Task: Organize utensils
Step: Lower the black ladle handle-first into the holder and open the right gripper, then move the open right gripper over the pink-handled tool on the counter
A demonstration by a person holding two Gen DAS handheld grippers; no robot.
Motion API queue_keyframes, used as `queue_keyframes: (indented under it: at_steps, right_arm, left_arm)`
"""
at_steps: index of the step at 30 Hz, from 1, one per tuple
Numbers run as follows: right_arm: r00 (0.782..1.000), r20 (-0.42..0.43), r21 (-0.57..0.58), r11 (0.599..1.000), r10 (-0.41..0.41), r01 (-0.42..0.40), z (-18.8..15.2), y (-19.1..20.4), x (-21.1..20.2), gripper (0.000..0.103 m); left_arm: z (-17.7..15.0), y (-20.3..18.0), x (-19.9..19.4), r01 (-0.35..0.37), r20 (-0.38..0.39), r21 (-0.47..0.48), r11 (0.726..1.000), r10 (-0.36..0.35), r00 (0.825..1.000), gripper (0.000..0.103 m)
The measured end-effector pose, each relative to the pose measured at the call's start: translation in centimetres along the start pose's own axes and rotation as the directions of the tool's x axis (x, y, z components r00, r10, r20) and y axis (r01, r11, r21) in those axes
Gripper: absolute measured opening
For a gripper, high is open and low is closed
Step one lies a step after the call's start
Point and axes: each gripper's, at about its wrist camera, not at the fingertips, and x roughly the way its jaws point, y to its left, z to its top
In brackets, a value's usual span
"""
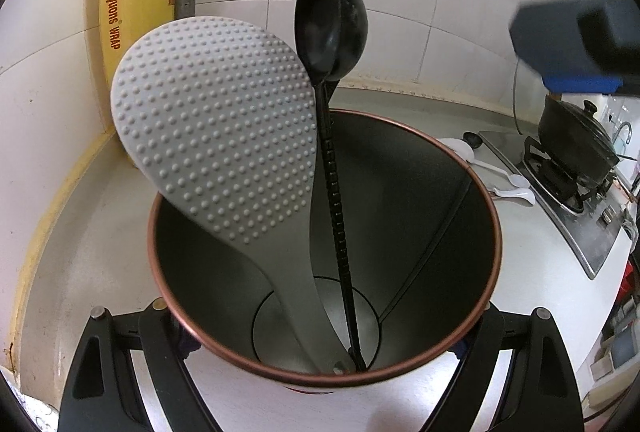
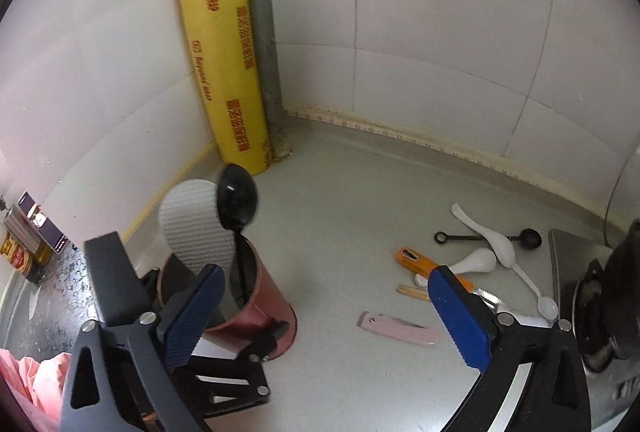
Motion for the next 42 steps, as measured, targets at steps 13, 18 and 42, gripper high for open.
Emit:
queue_keyframes:
  at_steps: [13, 18, 42]
  right_arm:
    - [0.997, -0.067, 0.081, 0.996, -0.026, 0.032, -1.4, -2.0, 1.6, 0.103]
    - [0.986, -0.153, 0.17, 0.981, -0.067, 0.093, -2.2, -4.1, 3.3, 0.103]
    - [0.884, -0.407, 0.398, 0.827, -0.229, 0.397, -7.5, -14.4, 10.9, 0.103]
  left_arm:
    - [-0.1, -1.0, -0.5, -0.015, -0.006, 0.007, 1.0, 0.016, 1.0, 0.091]
    - [0.1, -0.7, 0.0, -0.022, -0.009, 0.007, 1.0, 0.022, 1.0, 0.091]
    - [0.5, -1.7, 0.7, -0.062, -0.024, 0.02, 0.998, 0.062, 0.998, 0.091]
